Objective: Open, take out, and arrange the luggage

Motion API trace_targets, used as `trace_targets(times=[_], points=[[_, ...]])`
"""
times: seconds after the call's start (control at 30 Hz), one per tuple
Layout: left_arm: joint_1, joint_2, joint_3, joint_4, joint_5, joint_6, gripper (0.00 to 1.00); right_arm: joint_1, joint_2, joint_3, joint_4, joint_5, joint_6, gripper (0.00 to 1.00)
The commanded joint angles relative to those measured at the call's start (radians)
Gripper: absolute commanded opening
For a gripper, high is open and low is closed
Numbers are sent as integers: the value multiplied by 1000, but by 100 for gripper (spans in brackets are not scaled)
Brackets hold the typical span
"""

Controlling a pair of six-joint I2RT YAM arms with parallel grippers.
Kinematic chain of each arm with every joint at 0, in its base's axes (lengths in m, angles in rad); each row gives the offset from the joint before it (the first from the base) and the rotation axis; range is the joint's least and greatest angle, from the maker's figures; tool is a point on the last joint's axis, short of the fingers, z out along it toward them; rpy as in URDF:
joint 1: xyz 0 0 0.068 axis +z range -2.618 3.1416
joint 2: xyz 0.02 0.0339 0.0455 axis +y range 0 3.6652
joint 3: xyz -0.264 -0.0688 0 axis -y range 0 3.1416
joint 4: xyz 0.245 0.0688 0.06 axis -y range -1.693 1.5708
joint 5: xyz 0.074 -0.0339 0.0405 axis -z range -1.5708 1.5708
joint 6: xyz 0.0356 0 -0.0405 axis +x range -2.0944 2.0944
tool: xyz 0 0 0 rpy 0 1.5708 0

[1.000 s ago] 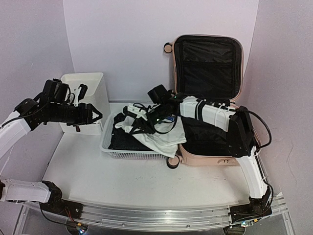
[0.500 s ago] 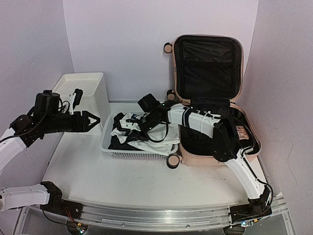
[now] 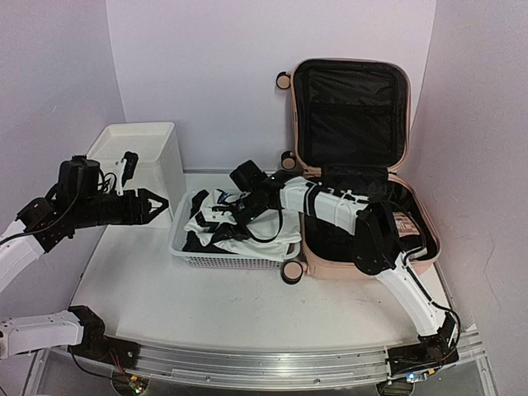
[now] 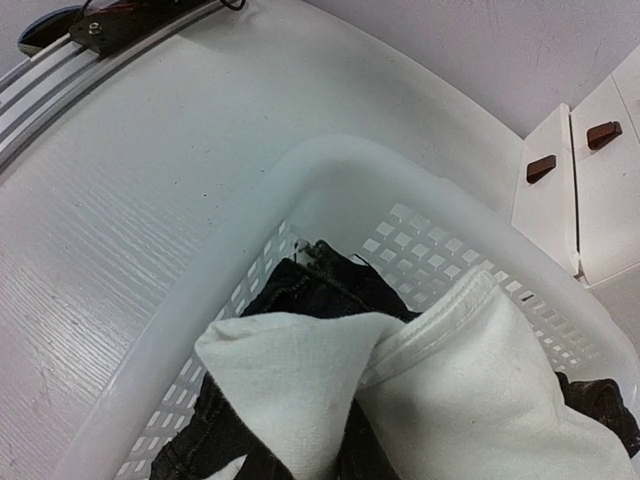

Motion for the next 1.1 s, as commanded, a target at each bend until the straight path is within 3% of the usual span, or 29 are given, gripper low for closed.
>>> trace_targets(times=[0.0,0.17,0.27,0.3,0.47,0.6,0.87,0.97,1.07], points=[[4,-13,-20,59,-19,-7,66,50,4,46,14,56,77,39],[4,31,-41,64,-19,-2,69,59,-145,-47,17,251,298,69],[5,93,-22,66,-3,0,71,58,-326,-228,23,351,450,96],[4,123,-12,64,6,0,72,59,-388,-295,24,380,492,98],[5,337,100,43,83,-14,73,59,-662,-618,33,498,727,98],[6,505,196,32,193,-25,81,59,-790,-765,10,579,947,98],[1,745,309,-23,281,-9,86,59,-889,-910,-44,573,1214,98],[-13,767,305,-24,282,16,87,59,-873,-909,-47,576,1235,98],[-26,795,306,-37,302,28,82,59,-837,-870,-69,599,1177,96]])
